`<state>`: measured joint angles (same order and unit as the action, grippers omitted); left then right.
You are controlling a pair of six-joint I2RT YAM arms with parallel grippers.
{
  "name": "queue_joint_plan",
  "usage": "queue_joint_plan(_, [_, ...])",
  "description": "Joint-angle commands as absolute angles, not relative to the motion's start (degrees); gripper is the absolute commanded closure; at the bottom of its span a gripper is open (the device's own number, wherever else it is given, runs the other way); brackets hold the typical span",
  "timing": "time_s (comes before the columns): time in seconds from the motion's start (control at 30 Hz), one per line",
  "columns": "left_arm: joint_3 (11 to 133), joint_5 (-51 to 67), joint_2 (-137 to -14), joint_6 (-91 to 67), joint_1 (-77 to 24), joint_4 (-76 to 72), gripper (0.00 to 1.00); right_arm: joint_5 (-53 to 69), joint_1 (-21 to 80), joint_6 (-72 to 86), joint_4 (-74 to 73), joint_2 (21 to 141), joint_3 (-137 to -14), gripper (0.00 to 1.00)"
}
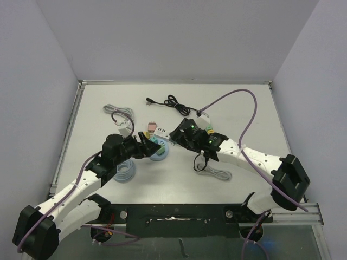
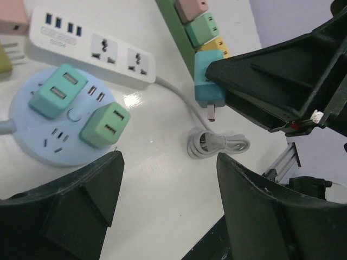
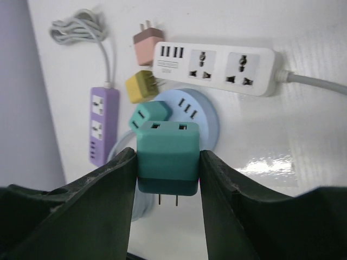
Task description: Insert the plug
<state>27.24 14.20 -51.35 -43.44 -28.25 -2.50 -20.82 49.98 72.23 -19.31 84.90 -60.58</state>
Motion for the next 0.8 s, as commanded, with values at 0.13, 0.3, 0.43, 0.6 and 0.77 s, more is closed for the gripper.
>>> queue_joint_plan(0.13, [26.0, 1.4, -55.5, -41.9, -38.4, -28.1, 0.32, -16.6, 50.8, 82.1, -8.3, 77.2, -57.9, 0.63])
queue_joint_plan(0.3, [23.9, 1.3, -58.5, -40.8, -40.5, -37.9, 0.32, -13.1, 50.9, 82.9, -7.5, 75.5, -57.5, 0.63])
queue_joint_plan(0.43, [23.6, 0.1, -60.7, -42.6, -41.3, -41.5, 0.35, -12.2, 51.0, 82.9, -7.5, 74.5, -57.0, 0.63])
queue_joint_plan(0.6, [21.0, -4.4, -61.0, -45.7, -41.7, -48.5, 0.42, -11.6, 51.4, 82.2, -6.9, 74.8, -56.7, 0.62])
queue_joint_plan(0.77, [20.7, -6.5, -61.5, -47.4, -41.7, -49.8, 0.62, -10.0, 51.4, 80.3, -5.3, 75.6, -56.6, 0.59])
